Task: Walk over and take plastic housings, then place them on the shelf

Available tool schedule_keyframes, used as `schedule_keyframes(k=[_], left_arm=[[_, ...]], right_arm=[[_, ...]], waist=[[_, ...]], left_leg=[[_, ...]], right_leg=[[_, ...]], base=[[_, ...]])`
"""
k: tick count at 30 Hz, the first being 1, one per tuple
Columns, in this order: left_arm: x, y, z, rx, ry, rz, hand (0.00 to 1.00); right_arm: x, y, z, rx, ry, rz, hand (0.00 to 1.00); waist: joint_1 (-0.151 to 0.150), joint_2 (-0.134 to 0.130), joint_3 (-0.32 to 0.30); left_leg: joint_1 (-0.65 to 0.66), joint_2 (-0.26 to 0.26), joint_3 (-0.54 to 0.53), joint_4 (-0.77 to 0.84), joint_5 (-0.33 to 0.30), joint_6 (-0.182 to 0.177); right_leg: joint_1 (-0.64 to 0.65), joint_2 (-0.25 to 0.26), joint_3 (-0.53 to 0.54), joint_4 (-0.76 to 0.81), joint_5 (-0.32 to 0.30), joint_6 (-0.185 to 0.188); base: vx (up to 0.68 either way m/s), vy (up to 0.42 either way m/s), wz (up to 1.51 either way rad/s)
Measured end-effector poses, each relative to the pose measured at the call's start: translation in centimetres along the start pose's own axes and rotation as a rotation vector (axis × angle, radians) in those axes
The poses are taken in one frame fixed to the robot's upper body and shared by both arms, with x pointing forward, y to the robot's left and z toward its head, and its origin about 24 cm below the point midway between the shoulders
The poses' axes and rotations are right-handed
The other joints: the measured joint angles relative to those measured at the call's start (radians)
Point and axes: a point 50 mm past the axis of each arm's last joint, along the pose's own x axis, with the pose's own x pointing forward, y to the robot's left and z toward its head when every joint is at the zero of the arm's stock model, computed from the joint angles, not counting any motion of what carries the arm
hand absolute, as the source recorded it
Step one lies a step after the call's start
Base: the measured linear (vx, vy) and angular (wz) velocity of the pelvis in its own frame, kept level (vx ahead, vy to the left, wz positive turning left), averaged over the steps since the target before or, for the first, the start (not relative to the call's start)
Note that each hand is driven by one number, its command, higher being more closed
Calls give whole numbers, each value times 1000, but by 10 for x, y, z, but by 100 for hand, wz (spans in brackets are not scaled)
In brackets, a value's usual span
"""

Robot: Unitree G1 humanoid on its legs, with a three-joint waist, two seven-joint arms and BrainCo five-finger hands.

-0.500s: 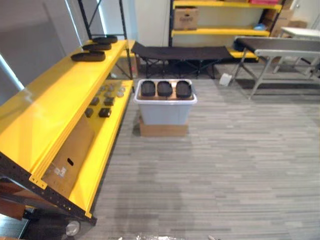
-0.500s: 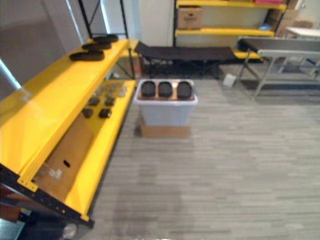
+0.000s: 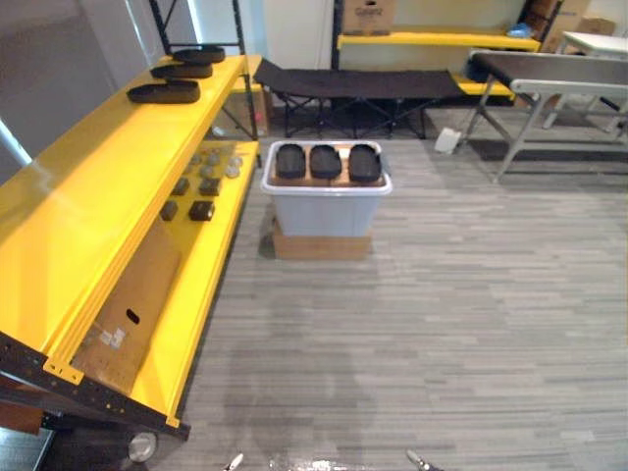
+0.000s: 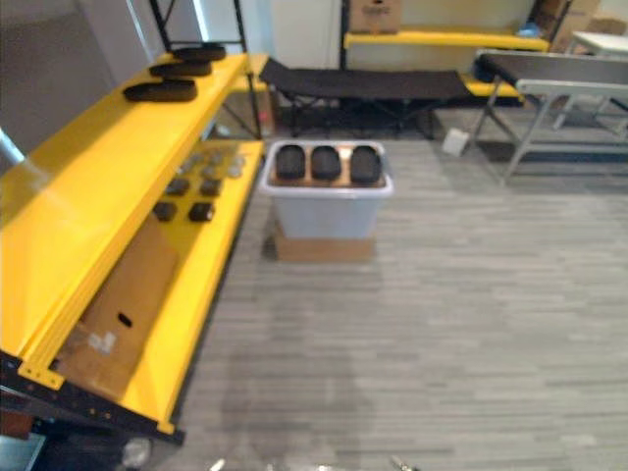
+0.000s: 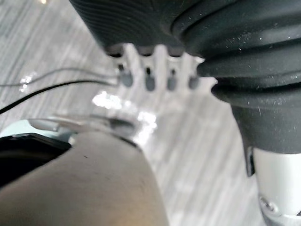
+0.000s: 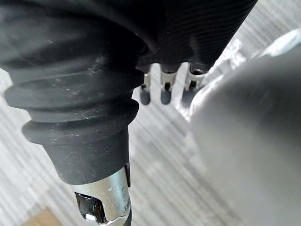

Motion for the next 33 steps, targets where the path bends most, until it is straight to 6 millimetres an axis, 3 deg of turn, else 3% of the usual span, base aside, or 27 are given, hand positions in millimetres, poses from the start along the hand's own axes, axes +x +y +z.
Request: schedule_keyframes(k=[15,22,24,25,27,28,29,31,33], left_arm=[[0,-1,1,32,-5,31,0],[0,-1,1,41,-4,29,0],[1,-2,2,56,-4,25,0],[1,-3,4,70,-8,22,0],[1,-5,8,104,-13,19,0],[2,-7,14,134,-22,22,0],[2,-5,15,135,-22,27,0],[1,2,20,135,-32,48,0],[1,2,21,106,-37,48,0]], right_arm=[[1,4,2,-26,-17,-30,0],[2,5,3,2,-25,-61,0],[2,5,6,22,-46,-75,0],[2,5,7,42,-58,-73,0],[2,7,13,73,-80,-65,0],[2,7,15,93,-92,-58,0],[2,8,14,94,-89,-56,0],[2,9,5,133,-70,-56,0],[-1,-2,-6,160,-47,-80,0]], waist=[[0,4,5],[-2,-6,12],[-9,-4,22],[-13,-4,36],[-18,2,59],[-18,13,76],[-17,9,79],[-18,-26,98],[-19,-26,98]], left_leg=[[14,-2,1,-9,2,4],[13,-7,-1,-11,2,4],[13,-11,-5,-11,1,5],[13,-15,-12,-11,-3,15],[22,-8,-27,-11,-5,56],[35,3,-27,-6,-4,58],[37,7,-27,-6,-6,56],[59,25,-24,-5,-20,40],[78,56,-20,-5,-37,20]], right_leg=[[4,-1,-2,-1,-1,2],[2,-4,-5,0,-1,2],[-27,-22,-9,79,-42,9],[-75,-42,-5,198,-86,17],[-164,-65,1,393,-105,43],[-206,-70,-1,458,-149,9],[-218,-70,-1,452,-156,2],[-253,-64,-2,392,-151,2],[-278,-43,-2,338,-136,11]], base=[[-43,-14,0],[-42,-15,1],[-37,10,10],[-38,42,12],[-10,66,10],[29,51,7],[45,57,3],[48,12,-4],[115,-33,-3]])
